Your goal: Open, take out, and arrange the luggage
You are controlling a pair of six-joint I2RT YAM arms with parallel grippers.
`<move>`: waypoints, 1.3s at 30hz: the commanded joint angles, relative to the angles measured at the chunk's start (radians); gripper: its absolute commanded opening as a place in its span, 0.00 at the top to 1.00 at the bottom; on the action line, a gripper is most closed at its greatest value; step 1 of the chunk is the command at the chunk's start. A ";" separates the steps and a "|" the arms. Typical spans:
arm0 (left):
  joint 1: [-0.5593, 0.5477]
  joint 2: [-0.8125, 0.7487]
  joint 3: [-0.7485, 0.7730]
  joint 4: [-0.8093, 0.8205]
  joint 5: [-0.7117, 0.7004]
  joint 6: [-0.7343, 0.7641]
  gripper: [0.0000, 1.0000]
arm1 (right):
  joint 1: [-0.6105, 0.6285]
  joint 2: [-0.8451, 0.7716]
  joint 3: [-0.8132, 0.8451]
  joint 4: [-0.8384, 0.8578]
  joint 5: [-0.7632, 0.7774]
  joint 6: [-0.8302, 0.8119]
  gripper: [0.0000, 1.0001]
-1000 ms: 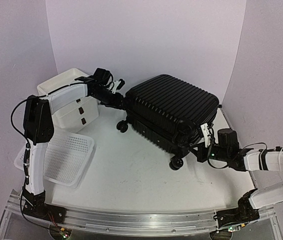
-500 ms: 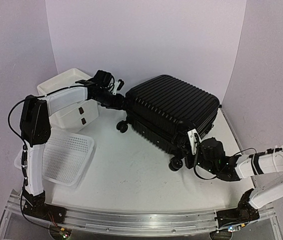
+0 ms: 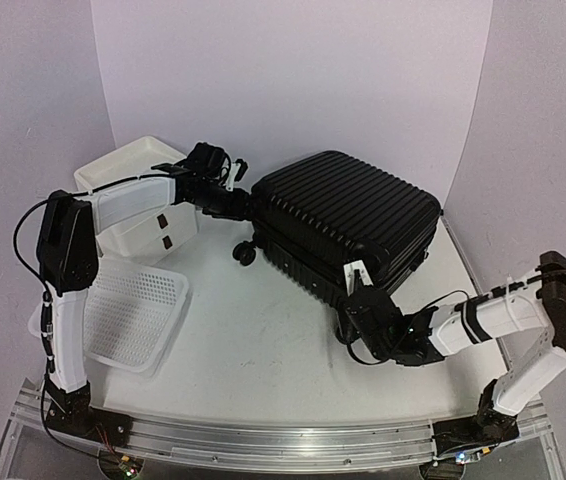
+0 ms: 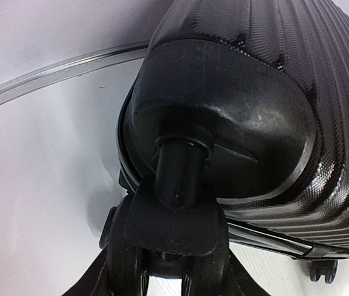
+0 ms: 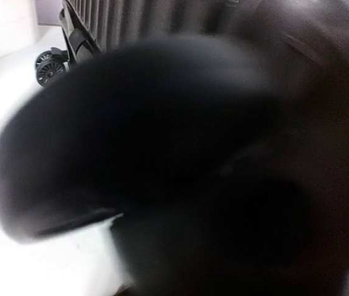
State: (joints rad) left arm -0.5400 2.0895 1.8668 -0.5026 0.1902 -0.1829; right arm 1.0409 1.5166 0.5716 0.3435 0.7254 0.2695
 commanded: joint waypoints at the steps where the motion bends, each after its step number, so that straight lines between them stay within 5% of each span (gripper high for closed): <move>1: -0.069 -0.054 -0.023 0.052 -0.003 -0.130 0.85 | 0.089 0.091 0.203 0.131 0.150 0.018 1.00; 7: -0.073 -0.062 -0.036 0.061 0.002 -0.135 0.85 | 0.129 0.261 0.340 0.136 0.411 0.059 1.00; 18: -0.075 -0.067 -0.065 0.070 0.000 -0.133 0.85 | 0.130 0.481 0.621 0.149 0.379 -0.066 0.98; 21: -0.071 -0.062 -0.061 0.070 0.003 -0.124 0.84 | 0.135 0.445 0.614 0.085 0.320 -0.084 0.66; 26: -0.040 -0.076 -0.071 0.054 0.031 -0.100 0.79 | 0.136 0.167 0.687 -0.657 -0.200 0.052 0.08; 29: -0.031 -0.099 -0.093 0.043 0.032 -0.076 0.62 | 0.134 0.033 0.705 -0.895 -0.427 0.012 0.02; 34: -0.031 -0.170 -0.142 0.030 0.070 -0.059 0.25 | 0.090 -0.115 0.778 -1.198 -0.415 -0.048 0.02; 39: -0.031 -0.294 -0.203 0.000 0.158 -0.047 0.08 | -0.288 -0.219 0.775 -1.254 -0.655 -0.066 0.02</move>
State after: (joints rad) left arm -0.5648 1.9560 1.6844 -0.4889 0.2558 -0.2371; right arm 1.0130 1.3342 1.3422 -0.7380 0.2565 0.2344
